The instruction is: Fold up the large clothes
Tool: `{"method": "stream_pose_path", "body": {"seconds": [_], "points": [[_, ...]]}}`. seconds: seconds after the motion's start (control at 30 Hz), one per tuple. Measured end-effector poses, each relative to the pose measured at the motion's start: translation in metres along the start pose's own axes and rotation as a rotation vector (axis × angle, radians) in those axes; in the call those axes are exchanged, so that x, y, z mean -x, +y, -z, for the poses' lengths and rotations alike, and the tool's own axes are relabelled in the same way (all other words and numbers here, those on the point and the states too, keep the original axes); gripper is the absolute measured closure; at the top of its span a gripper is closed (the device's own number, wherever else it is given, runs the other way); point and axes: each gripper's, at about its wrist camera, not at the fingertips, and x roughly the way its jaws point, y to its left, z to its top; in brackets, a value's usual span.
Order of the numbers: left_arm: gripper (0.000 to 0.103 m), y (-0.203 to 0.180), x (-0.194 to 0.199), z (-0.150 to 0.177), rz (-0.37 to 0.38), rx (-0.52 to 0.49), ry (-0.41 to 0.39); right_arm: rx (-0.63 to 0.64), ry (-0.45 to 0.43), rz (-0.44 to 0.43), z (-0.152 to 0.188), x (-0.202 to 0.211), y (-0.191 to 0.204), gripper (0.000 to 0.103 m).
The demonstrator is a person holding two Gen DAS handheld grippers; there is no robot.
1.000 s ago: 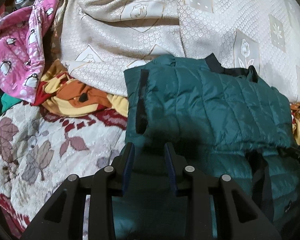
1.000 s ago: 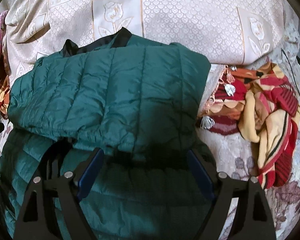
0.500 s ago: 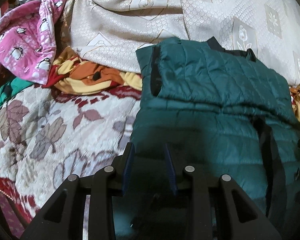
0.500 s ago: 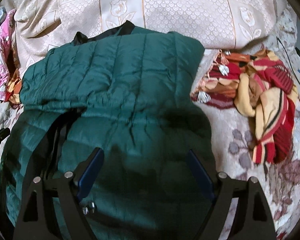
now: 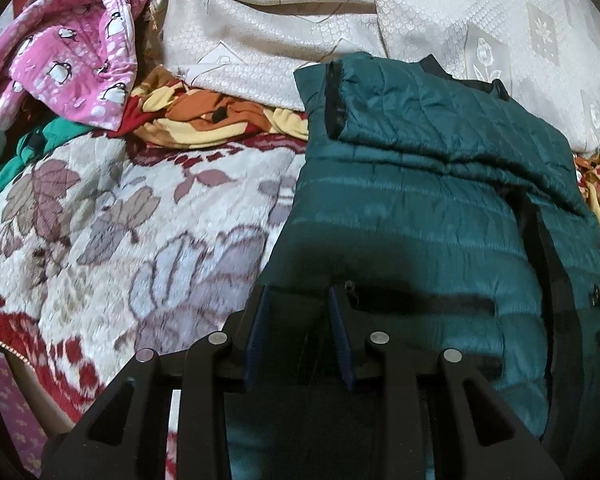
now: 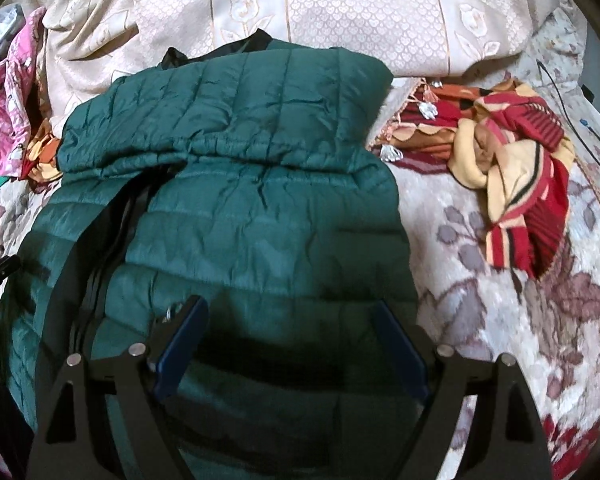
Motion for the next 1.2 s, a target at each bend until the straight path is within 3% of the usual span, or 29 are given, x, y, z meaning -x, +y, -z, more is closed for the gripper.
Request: {"method": "stream_pose_path", "body": {"seconds": [0.5, 0.73, 0.9, 1.2], "points": [[0.072, 0.010, 0.026, 0.032, 0.020, -0.001, 0.025, 0.002, 0.030, -0.005, 0.042, 0.022, 0.001, 0.015], [0.072, 0.031, 0.036, 0.043, 0.140, 0.064, 0.068, -0.027, 0.063, -0.024, 0.061, 0.039, -0.013, 0.015], [0.072, 0.042, 0.039, 0.054, 0.177, 0.077, 0.093, -0.062, 0.112, -0.014, 0.079, 0.045, -0.031, 0.015], [0.068, 0.068, 0.042, 0.069, 0.269, 0.146, 0.145, -0.132, 0.202, -0.121, 0.105, 0.040, -0.049, 0.015]]}}
